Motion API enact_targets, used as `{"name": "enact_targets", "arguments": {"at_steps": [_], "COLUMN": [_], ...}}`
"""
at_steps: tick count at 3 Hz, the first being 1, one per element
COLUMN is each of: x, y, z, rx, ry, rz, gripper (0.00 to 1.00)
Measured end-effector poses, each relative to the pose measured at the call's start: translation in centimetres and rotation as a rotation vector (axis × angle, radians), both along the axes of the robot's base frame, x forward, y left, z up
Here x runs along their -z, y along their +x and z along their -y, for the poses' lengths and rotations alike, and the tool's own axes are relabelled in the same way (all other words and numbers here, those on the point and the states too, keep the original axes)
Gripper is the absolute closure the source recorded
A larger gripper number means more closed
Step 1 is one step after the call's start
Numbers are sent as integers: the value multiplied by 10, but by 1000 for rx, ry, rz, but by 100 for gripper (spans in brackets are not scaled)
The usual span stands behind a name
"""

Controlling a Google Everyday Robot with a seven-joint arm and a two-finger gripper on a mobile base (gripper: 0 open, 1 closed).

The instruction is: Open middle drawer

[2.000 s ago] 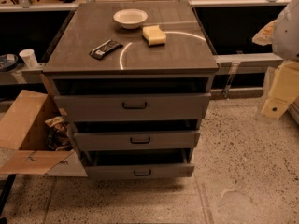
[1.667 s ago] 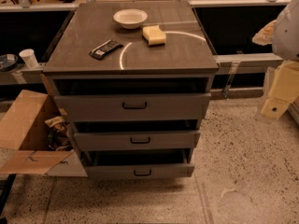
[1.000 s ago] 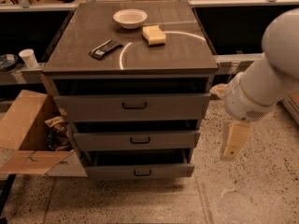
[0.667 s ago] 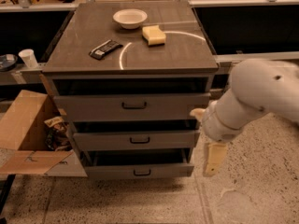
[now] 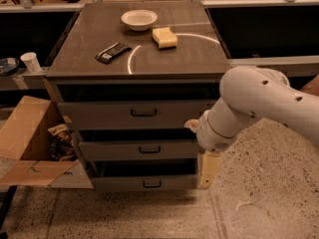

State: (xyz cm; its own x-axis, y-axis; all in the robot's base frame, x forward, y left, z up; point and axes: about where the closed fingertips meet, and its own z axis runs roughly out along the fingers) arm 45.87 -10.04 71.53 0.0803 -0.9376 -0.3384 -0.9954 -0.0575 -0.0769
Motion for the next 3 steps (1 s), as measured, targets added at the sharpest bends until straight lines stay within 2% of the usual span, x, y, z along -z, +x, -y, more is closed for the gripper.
{"name": "enact_targets", "arguments": {"at_steps": [1, 3], "x": [44, 170], "y": [19, 59], "z": [1, 0], "rx": [8, 34], "ry": [-5, 6], "rz": [0, -4], "gripper": [0, 0]}}
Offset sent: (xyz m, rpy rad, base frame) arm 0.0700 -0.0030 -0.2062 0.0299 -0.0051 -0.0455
